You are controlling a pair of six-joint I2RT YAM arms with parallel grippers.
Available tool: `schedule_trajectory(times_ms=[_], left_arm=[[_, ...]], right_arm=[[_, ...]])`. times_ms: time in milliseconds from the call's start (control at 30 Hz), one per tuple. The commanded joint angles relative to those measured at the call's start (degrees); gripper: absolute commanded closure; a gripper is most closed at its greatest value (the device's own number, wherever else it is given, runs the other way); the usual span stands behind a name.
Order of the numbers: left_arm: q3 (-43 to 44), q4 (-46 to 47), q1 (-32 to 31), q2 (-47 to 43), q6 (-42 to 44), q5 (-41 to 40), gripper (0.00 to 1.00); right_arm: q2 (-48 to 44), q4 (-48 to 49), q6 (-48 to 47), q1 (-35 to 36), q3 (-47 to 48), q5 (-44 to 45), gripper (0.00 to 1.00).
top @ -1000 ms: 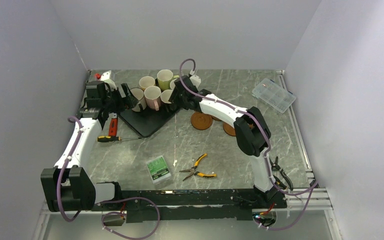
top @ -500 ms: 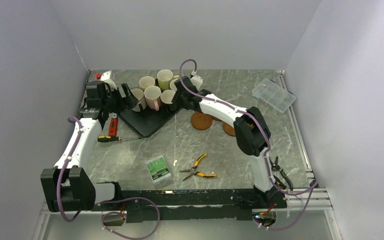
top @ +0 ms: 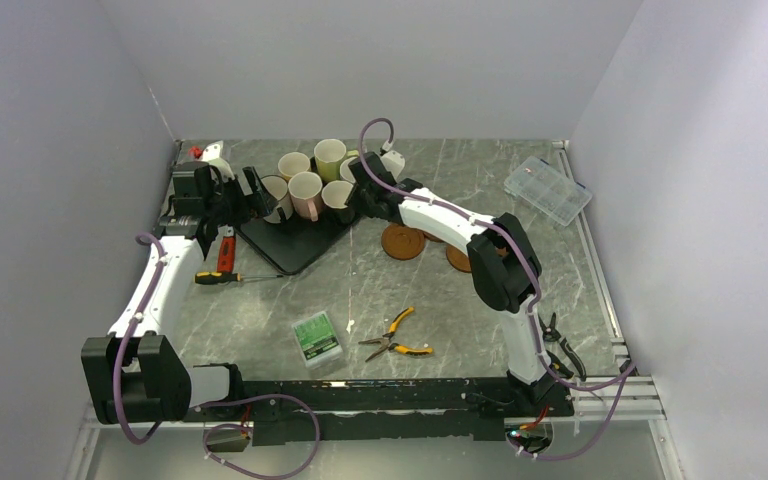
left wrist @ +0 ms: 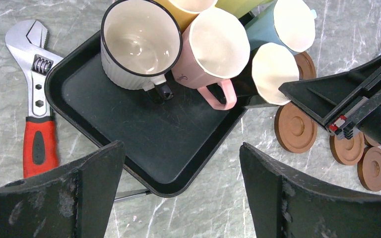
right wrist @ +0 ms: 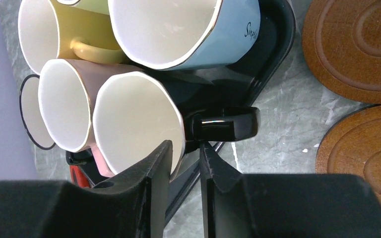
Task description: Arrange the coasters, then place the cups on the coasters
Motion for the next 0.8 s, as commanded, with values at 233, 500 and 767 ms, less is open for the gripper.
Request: schedule_trajectory(times_ms=[233,500,767], left_arm=[[-0.1,0.5,-0.4,-1.8,0.0,0.8,0.09],[0.0,0.6,-0.5,-1.8,-0.1,1.1,0.09],[-0.1,0.4,-0.6,-2.1,0.2,0.6,0.09]], right_arm=[[0.1,-0.6,0.0,0.2,0.8,-0.6,0.77],[-2.4,0.3,-0.6,0.2,-1.3,-0.4,0.90],[-5.7,4.1,-2.2,0.3,-3.3,-2.3,1.00]])
